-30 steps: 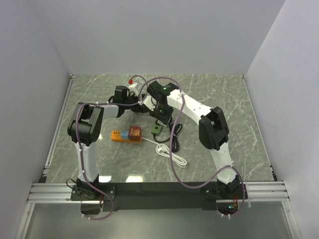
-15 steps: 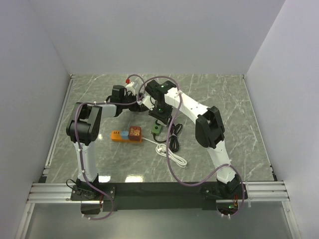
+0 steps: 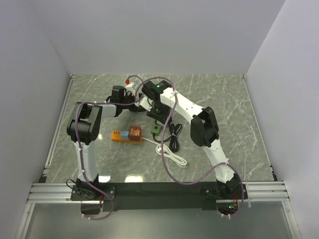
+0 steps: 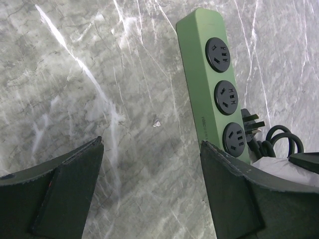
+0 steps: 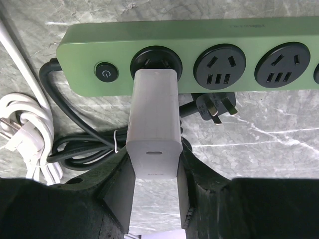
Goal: Insert the plug
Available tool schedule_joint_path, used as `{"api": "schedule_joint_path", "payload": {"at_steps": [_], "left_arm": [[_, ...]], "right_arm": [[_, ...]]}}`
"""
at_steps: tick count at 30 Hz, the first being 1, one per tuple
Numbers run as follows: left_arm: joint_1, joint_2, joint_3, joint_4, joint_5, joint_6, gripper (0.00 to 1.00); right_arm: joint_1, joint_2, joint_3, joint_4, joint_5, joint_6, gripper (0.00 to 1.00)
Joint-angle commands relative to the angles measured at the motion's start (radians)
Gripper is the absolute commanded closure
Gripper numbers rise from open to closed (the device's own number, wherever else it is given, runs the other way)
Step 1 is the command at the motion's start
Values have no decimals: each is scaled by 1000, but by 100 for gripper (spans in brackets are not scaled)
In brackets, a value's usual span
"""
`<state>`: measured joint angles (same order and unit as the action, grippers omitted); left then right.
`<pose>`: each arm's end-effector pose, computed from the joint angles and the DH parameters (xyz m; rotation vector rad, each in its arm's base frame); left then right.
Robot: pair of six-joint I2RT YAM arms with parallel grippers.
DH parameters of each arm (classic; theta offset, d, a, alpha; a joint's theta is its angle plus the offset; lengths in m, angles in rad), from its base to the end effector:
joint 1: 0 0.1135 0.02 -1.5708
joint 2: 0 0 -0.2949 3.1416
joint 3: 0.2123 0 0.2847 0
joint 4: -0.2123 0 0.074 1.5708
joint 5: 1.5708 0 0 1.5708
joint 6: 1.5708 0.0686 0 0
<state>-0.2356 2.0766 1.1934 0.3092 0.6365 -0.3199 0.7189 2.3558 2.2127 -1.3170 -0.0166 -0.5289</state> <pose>0.4712 -0.1550 0.1243 0.2945 2.1636 -1.0017 0.3967 0.3487 0.2001 -1.7728 2.4605 0.0410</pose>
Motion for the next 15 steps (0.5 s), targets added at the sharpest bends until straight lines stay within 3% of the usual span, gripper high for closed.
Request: {"api": "schedule_joint_path", "payload": {"at_steps": [1,5,12,15], "left_arm": [[2,5,8,19,25,-4,16],[5,5,6,30,29,-15,16],[9,-22,-8,31,-1,-24,16],[9,-42,-9,27,-20,-31,16]], "right_arm": [[48,102,7,248,-97,-6,100],[53,48,-28,288,-117,9,100],[51,-145,-246,499,-232,53,100],[48,-228,-327,584,-250,78,86]]}}
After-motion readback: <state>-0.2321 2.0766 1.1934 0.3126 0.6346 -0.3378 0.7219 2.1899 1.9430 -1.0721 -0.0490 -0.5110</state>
